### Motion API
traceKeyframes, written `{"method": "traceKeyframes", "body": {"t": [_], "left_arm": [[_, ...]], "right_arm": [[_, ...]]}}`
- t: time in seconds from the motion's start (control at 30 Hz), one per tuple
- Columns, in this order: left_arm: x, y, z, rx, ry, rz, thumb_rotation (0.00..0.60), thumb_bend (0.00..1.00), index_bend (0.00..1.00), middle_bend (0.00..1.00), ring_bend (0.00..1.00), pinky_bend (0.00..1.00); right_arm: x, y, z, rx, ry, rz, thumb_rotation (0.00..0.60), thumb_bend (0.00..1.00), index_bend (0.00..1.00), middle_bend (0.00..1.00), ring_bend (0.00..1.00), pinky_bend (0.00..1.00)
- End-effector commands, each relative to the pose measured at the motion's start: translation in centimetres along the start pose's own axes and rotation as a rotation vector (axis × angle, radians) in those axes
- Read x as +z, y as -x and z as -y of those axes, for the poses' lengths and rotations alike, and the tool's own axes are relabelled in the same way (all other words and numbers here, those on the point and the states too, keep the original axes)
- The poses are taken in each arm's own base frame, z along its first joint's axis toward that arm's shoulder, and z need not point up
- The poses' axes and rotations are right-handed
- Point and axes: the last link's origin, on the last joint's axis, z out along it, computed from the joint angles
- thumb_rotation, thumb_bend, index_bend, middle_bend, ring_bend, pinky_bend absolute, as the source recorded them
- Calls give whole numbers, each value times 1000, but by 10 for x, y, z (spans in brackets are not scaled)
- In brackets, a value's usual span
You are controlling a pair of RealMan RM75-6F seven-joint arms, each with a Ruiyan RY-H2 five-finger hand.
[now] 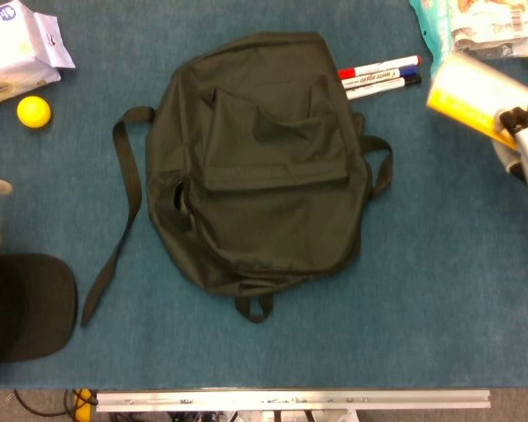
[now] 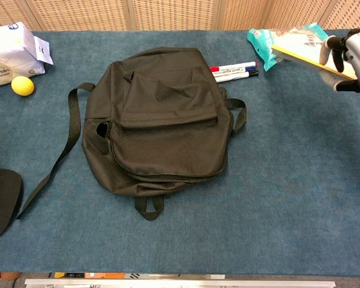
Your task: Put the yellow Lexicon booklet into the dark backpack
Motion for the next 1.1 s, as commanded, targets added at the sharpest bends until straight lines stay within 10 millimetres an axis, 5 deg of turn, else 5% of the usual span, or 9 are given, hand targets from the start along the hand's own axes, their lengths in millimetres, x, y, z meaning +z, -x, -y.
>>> {"method": "traceKeyframes", "body": {"t": [0.03, 0.6, 1.1], "left_arm": [[5, -1, -9, 7, 65, 44, 600, 293, 300, 282, 206, 218], [41, 11, -52, 61, 350, 185, 600, 293, 287, 282, 206, 219], [75, 37, -111, 115, 606, 245, 600, 293, 261, 252, 193, 219]], "right_arm": [[-1, -6, -4, -1, 9, -10, 600, 291, 816, 760, 588, 563], [1, -20, -14, 4, 10, 24, 600, 275, 816, 760, 588, 567], [-1, -41, -33, -24, 51, 9, 600, 277, 816, 760, 588, 573]]}}
